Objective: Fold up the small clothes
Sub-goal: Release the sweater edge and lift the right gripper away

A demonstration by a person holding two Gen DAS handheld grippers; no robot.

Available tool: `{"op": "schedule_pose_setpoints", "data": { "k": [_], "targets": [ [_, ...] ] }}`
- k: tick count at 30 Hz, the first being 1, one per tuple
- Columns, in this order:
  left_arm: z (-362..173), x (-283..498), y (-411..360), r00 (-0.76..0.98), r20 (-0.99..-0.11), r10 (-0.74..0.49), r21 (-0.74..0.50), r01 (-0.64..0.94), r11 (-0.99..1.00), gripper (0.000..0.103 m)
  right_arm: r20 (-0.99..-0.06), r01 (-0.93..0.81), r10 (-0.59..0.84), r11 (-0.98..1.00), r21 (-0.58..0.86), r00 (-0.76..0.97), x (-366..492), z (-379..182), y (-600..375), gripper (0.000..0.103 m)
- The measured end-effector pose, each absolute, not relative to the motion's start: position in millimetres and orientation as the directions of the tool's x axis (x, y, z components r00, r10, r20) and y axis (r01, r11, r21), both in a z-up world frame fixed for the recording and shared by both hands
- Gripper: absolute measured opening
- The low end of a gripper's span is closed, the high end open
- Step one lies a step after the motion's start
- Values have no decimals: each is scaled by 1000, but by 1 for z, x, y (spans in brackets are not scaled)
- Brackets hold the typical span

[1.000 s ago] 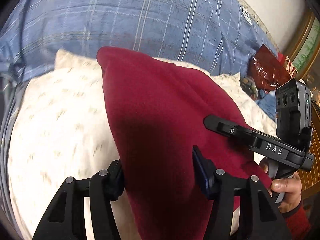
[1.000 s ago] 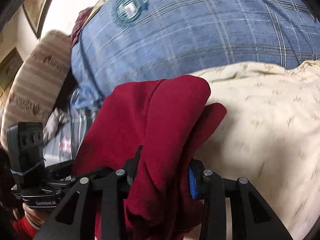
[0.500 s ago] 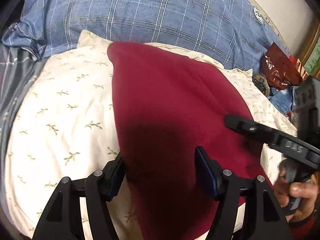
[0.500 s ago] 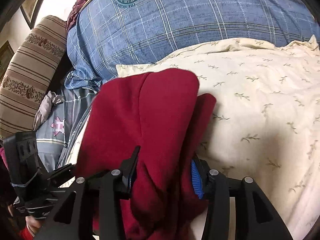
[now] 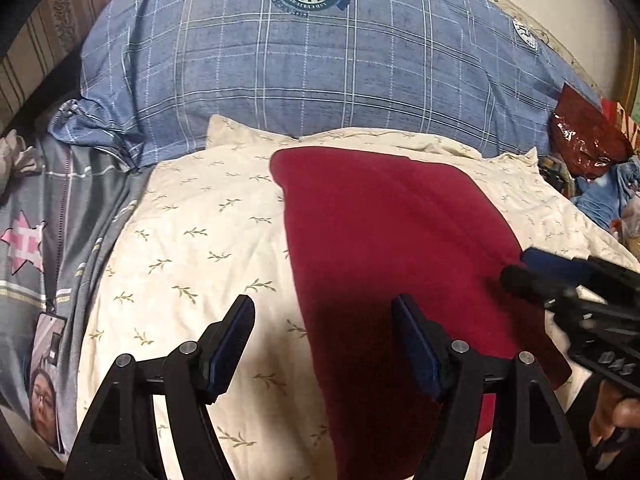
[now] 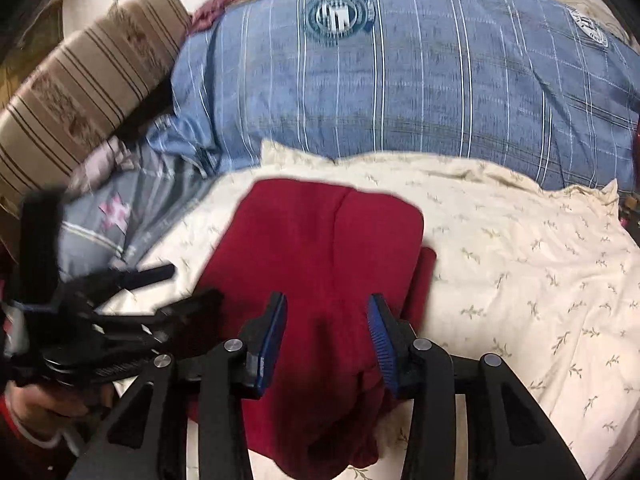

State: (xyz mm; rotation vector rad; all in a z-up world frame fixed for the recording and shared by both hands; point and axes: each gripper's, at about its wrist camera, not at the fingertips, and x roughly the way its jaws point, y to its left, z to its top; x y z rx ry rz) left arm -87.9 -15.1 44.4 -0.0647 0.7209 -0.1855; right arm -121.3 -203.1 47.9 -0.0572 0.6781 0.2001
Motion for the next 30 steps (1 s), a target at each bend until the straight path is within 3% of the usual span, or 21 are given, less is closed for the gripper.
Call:
{"op": "schedule_pose_setpoints", "data": {
  "k": [6,16,20,30],
  "targets": [
    [42,-86,-17,742,-643,-189,-137,132,982,71,-680,-124,79,992,-19,729,-110,16,-215,41],
    [45,-93,-19,768,-623,-150,-90,119,989,71,-641,-112,112,993,41,760,-128,28,-218,42],
    [45,-97,-17,771,-619,-149,-95,115,989,71,-622,-104,112,993,49,775,-135,37,-216,51],
    [46,-104,-7,787,-604,-127,-96,87,992,71,-601,-87,81,996,20,795,-138,44,-207,60]
  ]
}}
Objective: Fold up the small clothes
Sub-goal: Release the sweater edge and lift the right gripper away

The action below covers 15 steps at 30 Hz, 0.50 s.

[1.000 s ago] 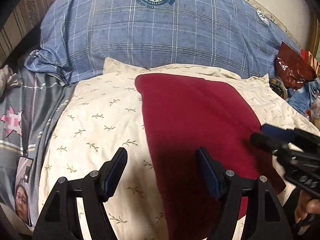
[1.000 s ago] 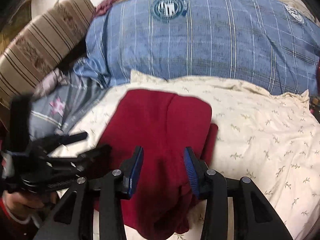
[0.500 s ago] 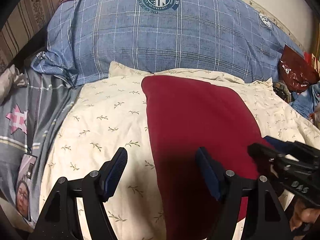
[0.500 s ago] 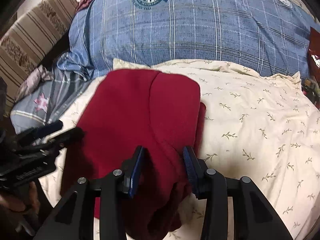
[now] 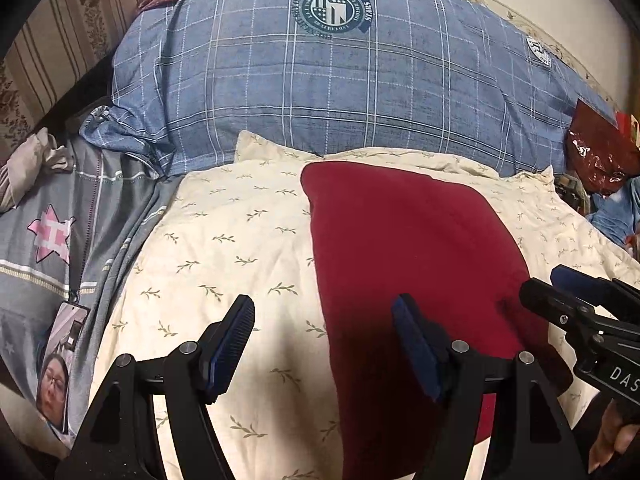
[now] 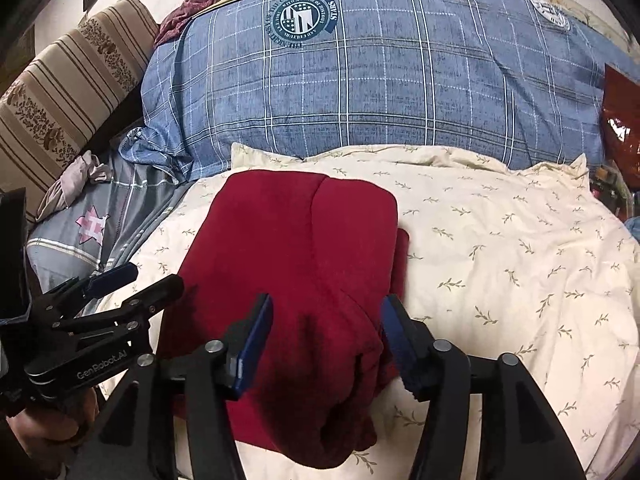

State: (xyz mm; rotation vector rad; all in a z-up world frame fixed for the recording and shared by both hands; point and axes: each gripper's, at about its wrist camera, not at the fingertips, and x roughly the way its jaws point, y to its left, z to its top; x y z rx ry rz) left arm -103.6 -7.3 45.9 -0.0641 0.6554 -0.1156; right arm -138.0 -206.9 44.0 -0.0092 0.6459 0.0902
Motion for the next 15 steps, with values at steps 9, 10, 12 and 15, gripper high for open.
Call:
{"op": "schedule_pose_setpoints", "data": {
  "k": [9,10,12,15],
  "targets": [
    [44,-104,0,789,-602,-123,-98,80,992,71,-604,-68,37,997,-28,796,-134,40,-197,66],
    [44,-104,1,791,-600,-121,-99,77,992,71,-601,-62,27,997,-38,798,-133,41,-196,66],
    [44,-103,2,789,-601,-124,-107,75,991,71,-600,-48,1,997,-62,800,-131,41,-196,67],
    [44,-101,3,786,-605,-123,-111,70,991,71,-598,-36,-15,997,-72,801,-131,42,-196,68]
  ]
}}
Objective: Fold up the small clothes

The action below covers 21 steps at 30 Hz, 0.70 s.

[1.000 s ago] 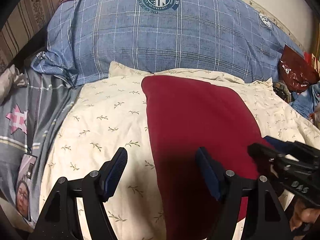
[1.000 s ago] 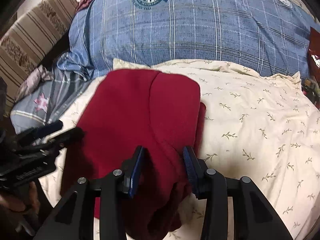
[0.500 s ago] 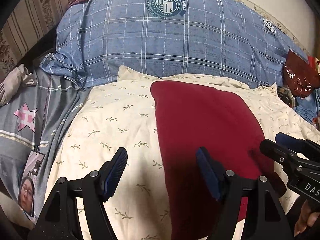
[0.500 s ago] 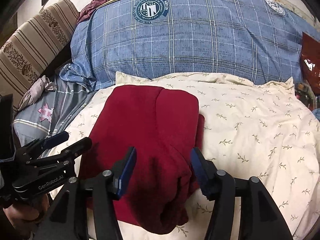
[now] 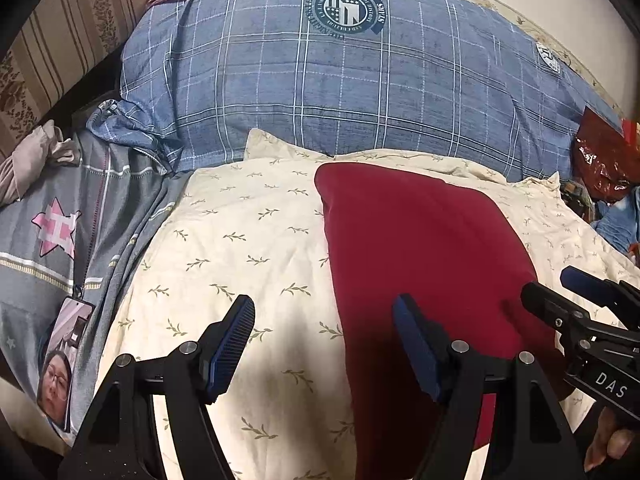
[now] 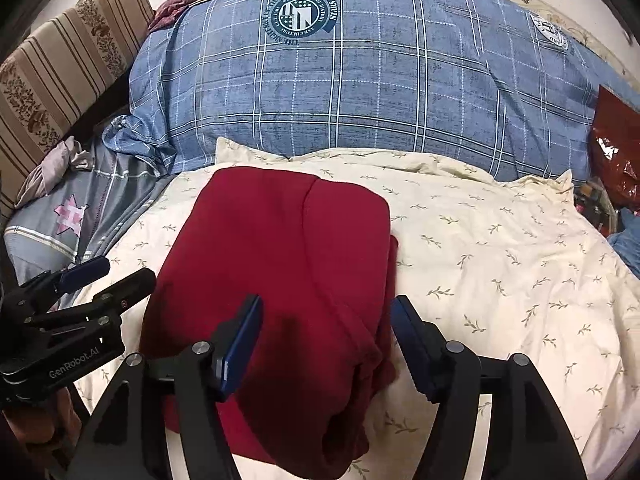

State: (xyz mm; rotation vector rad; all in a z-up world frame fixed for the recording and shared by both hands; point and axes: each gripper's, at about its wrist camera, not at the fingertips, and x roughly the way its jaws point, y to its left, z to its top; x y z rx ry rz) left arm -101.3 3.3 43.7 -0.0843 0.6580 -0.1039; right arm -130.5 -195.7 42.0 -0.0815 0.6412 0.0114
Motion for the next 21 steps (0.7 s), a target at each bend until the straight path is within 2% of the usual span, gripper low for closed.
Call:
{"op": "schedule_pose_setpoints", "data": {
  "k": [10,13,21],
  "targets": [
    [44,-101,-3,790,-602,-116,-96,72,993,71,-592,-5,-56,995,-102,804,-130,42,-198,69],
    [43,-101,-3,789,-603,-118,-96,75,993,71,-593,17,-107,988,-155,798,-130,42,-198,70],
    [41,-98,-4,785,-608,-119,-99,73,992,71,-604,14,-137,979,-204,785,-131,38,-203,70]
  ]
}}
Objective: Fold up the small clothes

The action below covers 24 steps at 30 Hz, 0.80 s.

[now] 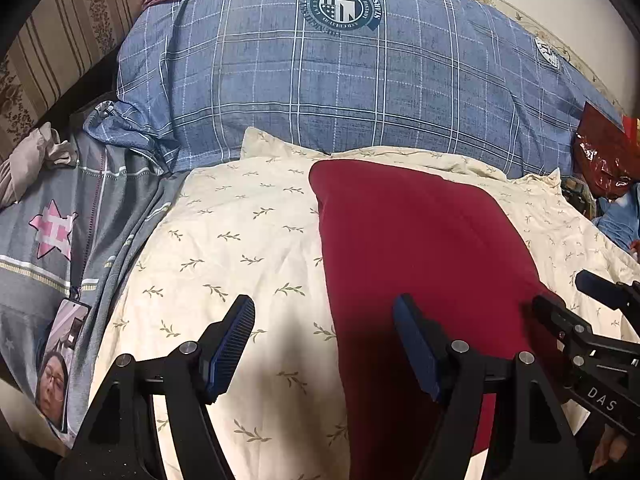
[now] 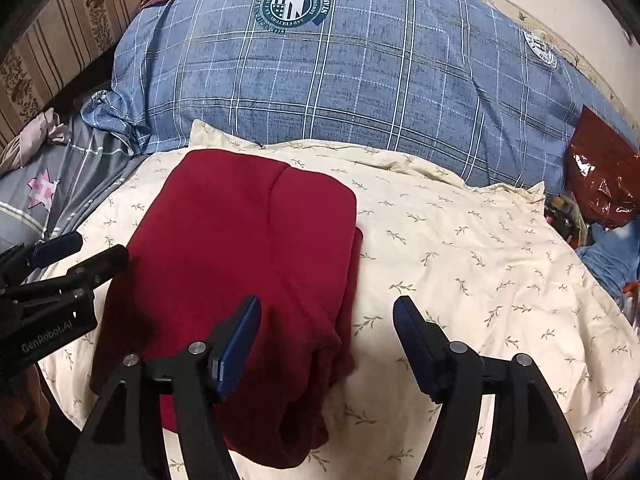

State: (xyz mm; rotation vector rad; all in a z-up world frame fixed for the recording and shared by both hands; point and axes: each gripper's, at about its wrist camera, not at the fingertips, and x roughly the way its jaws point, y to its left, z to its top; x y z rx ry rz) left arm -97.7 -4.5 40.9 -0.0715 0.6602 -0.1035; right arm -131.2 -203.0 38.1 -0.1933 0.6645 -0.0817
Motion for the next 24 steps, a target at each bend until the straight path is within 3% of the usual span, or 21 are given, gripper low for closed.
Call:
{"op": "schedule_pose_setpoints", "data": {
  "k": [24],
  "targets": [
    [39,-97,-7,790,-603,-108,-88,68,994,71,-618,2,-121,982,-191,777,-128,32,-206,70]
  ]
}}
